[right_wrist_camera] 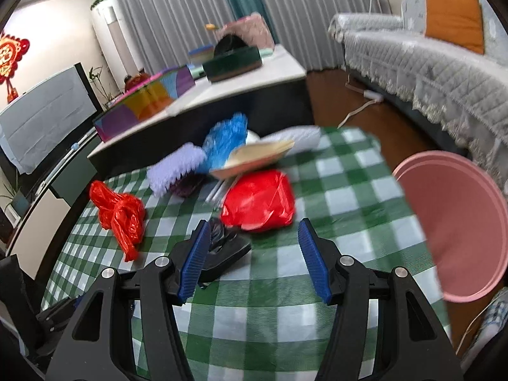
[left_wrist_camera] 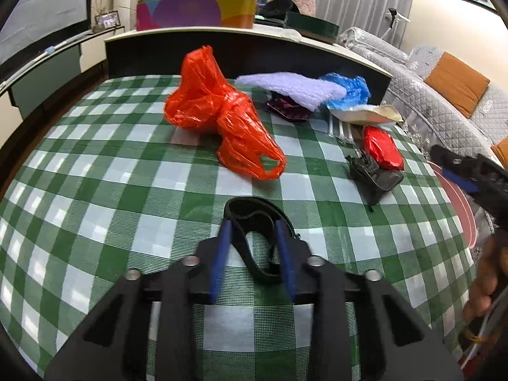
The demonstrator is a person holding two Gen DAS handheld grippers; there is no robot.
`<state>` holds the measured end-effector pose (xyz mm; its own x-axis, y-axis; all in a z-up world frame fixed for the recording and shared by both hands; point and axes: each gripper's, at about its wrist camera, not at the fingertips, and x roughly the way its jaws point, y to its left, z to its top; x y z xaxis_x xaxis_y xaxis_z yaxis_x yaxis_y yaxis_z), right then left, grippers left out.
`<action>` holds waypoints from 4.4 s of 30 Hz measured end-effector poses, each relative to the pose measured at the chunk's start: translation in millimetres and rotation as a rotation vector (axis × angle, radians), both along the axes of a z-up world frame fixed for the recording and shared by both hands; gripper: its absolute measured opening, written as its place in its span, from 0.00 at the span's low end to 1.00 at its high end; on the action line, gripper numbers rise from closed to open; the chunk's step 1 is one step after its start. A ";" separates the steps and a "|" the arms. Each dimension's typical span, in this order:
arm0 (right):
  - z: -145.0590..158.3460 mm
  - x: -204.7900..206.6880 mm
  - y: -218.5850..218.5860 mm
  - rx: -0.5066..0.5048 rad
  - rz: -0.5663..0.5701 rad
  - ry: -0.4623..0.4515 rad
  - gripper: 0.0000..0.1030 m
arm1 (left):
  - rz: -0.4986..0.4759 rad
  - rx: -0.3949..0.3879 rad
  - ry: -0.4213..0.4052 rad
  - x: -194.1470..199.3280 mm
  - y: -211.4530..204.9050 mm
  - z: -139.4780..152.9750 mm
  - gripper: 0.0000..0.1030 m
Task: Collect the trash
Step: 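Grasp the black hair tie with the left tool while the right grasps a black clip, then carry both held items over the pink bin and open the right tool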
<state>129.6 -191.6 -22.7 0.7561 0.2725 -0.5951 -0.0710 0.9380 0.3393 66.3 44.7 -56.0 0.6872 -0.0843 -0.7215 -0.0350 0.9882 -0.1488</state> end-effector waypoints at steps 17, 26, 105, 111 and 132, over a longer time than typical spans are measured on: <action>-33.0 30.4 33.5 0.083 0.102 0.105 0.13 | -0.023 0.034 -0.045 10.9 -0.9 9.2 0.04; 8.0 7.8 33.3 0.028 0.148 0.010 0.07 | -0.021 0.028 -0.097 1.6 -5.5 28.5 0.03; 69.0 -57.4 -173.0 -0.215 -0.263 -0.188 0.07 | -0.333 -0.034 -0.238 36.9 -189.5 77.5 0.03; 61.5 -56.5 -188.0 -0.217 -0.293 -0.174 0.07 | -0.374 -0.031 -0.241 40.0 -211.2 73.6 0.03; 37.3 -49.0 -216.7 -0.236 -0.382 -0.149 0.07 | -0.488 -0.022 -0.257 54.8 -263.5 55.9 0.03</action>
